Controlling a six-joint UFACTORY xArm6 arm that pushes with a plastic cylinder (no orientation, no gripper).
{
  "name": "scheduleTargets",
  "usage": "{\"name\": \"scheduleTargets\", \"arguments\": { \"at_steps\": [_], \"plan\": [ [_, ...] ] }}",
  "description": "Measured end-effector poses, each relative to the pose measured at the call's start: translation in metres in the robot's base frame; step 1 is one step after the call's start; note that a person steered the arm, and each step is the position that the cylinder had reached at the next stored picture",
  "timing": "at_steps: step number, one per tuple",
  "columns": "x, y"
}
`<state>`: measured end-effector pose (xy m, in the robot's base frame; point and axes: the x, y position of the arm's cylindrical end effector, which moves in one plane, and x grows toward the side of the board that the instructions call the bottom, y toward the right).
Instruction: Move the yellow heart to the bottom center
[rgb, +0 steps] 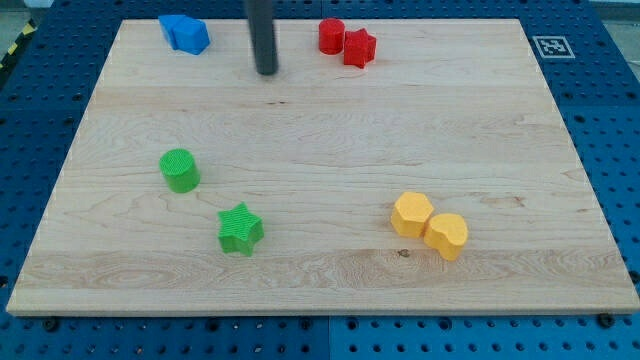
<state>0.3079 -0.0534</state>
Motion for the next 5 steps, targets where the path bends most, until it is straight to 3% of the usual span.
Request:
{"name": "scheduleTargets", "arguments": {
  "at_steps": [5],
  "plan": [
    [0.043, 0.045]
  ]
}}
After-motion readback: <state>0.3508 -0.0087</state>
